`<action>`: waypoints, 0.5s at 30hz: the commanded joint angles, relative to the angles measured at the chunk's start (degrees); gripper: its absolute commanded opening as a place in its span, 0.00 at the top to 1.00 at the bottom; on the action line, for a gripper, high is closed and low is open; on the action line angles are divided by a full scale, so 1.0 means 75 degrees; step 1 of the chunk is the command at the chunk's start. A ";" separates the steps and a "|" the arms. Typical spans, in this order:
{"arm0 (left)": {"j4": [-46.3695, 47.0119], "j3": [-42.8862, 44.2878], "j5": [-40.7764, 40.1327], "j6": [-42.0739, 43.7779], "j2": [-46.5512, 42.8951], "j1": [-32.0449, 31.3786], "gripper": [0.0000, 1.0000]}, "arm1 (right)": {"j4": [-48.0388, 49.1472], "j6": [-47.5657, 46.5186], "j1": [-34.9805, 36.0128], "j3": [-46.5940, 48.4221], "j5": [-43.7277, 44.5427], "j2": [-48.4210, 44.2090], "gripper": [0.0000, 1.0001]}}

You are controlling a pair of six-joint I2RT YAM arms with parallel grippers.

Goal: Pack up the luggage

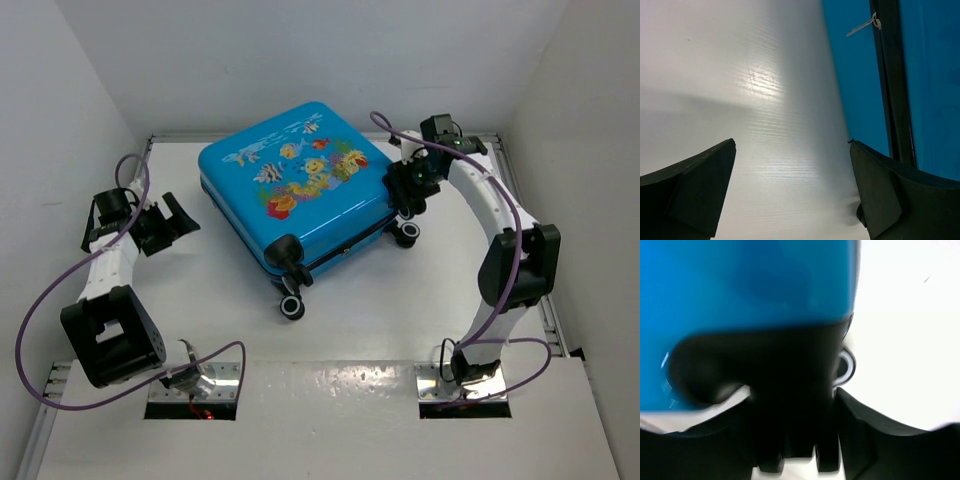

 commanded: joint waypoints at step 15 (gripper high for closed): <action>0.0273 -0.0149 0.0073 -0.0103 -0.0291 0.0063 0.00 | 0.1447 0.0614 -0.1179 -0.0196 -0.0385 -0.1509 0.13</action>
